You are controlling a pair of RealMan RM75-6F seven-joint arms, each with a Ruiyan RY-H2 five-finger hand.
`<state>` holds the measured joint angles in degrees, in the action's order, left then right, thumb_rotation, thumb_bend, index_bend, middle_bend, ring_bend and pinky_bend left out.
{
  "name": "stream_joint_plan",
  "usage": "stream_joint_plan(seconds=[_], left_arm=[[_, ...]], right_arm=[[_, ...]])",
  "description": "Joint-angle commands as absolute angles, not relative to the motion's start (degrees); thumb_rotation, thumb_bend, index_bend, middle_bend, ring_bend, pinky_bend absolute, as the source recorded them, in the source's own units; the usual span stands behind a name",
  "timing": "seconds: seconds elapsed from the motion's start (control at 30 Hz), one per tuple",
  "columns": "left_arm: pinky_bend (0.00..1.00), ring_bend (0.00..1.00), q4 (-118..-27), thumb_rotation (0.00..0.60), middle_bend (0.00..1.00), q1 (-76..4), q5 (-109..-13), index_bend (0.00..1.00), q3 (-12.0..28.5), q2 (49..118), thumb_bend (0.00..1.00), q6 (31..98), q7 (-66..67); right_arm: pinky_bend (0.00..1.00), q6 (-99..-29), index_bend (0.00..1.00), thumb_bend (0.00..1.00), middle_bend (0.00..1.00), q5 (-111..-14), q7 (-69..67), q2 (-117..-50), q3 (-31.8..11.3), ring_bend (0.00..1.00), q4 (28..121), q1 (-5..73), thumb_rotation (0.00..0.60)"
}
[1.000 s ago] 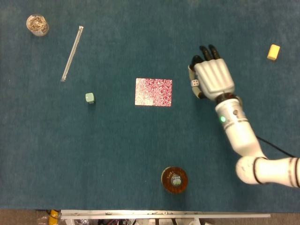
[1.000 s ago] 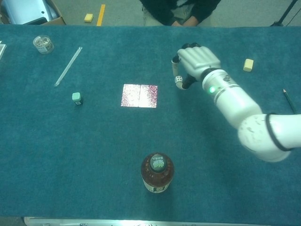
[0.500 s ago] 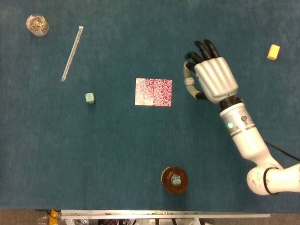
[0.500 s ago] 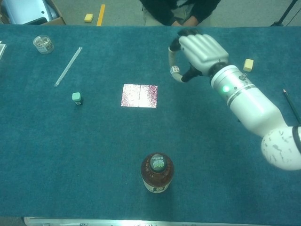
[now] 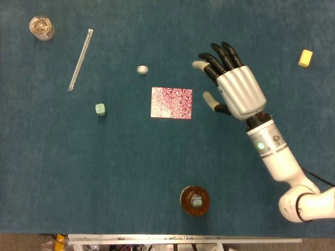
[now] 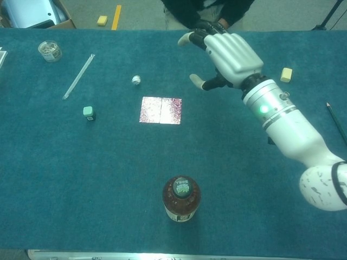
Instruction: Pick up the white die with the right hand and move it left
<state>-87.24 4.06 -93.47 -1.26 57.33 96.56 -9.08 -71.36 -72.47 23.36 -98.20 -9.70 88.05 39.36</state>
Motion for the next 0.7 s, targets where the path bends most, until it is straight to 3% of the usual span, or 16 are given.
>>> stream_joint_plan(seconds=[0.03,0.27,0.7], left_arm=[[0.05,0.04,-87.2,0.6,0.19,4.0,-93.4,0.27,-1.3,57.4,0.44,96.4,-9.1],[0.05,0.04,-86.7,0.6,0.19,3.9,-92.8,0.27,-1.1,57.5,0.44,96.0,-9.5],[0.05,0.04,-86.1,0.6,0.19,2.6,-92.0,0.27,-0.6,58.1,0.44,93.9,-9.7]], right_arm=[[0.01,-71.6,0.24,0.32,0.21,-70.9,26.5,-95.6,-9.5,0.05,91.3,38.0,0.6],[0.01,-74.0,0.24,0.32,0.22,-68.8,32.5,-88.7,-7.6,0.05,99.1,34.2,0.6],[0.01,-87.1,0.24,0.32,0.23,-72.7,33.9,-76.0,-1.7,0.05,109.7,21.8,0.6]])
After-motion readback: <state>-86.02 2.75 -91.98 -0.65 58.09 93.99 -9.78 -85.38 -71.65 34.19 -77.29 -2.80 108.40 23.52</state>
